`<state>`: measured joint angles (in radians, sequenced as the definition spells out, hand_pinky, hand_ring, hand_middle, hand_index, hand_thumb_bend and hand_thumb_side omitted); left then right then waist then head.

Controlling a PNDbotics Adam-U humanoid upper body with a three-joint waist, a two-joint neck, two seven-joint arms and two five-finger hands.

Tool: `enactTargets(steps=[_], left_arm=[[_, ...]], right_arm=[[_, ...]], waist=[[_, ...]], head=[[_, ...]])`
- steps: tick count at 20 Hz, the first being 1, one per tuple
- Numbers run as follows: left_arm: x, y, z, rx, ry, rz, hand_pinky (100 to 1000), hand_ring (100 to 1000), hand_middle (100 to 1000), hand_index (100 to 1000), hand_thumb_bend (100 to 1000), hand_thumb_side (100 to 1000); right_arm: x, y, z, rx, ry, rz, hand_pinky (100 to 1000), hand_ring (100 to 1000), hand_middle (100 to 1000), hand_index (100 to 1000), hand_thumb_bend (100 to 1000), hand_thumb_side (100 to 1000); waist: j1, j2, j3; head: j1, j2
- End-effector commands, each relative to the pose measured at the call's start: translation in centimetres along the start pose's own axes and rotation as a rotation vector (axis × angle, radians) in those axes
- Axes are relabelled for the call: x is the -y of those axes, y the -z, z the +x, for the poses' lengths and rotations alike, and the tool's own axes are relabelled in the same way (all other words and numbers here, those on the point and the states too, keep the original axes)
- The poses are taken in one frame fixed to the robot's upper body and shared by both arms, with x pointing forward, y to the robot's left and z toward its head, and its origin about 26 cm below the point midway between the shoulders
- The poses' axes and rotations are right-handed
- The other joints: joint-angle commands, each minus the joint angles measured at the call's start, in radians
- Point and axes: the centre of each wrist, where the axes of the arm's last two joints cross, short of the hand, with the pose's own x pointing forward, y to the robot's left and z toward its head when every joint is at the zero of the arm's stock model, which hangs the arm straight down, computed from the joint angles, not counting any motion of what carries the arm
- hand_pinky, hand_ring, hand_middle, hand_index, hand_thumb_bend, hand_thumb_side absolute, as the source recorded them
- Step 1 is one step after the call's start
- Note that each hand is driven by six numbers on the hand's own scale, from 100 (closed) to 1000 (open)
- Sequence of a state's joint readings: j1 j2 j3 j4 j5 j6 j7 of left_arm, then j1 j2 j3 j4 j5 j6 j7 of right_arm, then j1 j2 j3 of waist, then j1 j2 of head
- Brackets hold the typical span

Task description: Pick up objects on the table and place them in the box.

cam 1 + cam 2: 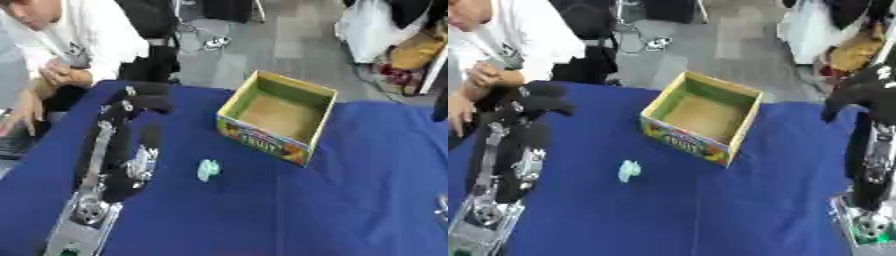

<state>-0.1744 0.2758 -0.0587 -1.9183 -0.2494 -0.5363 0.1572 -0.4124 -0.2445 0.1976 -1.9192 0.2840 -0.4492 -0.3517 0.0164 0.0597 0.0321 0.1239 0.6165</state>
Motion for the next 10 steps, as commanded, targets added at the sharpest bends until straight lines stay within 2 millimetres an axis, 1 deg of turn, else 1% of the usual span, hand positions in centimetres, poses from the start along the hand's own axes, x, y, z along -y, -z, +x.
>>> enactTargets(steps=[1,8,10], left_arm=[[-0.35,0.43,0.26,0.023,0.006,-0.009,565,577,706,715,258,646],[-0.35,0.35,0.22,0.019,0.006,-0.011,564,577,706,716,258,647],[-0.46,0.31,0.16,0.014,0.016,-0.015,560,578,708,719,270,650]], right_arm=[[0.15,0.35,0.17,0.016,0.0,-0.006,179,276,365,456,100,856],[0.16,0.34,0.19,0.016,0.0,-0.006,178,276,365,455,100,856],[0.15,0.36,0.19,0.016,0.001,-0.005,179,276,365,456,100,856]], waist=[[0.002,-0.013,-0.001],[0.003,-0.013,-0.004],[0.004,-0.013,-0.004]], head=[[0.007,0.006],[0.007,0.007],[0.008,0.008]])
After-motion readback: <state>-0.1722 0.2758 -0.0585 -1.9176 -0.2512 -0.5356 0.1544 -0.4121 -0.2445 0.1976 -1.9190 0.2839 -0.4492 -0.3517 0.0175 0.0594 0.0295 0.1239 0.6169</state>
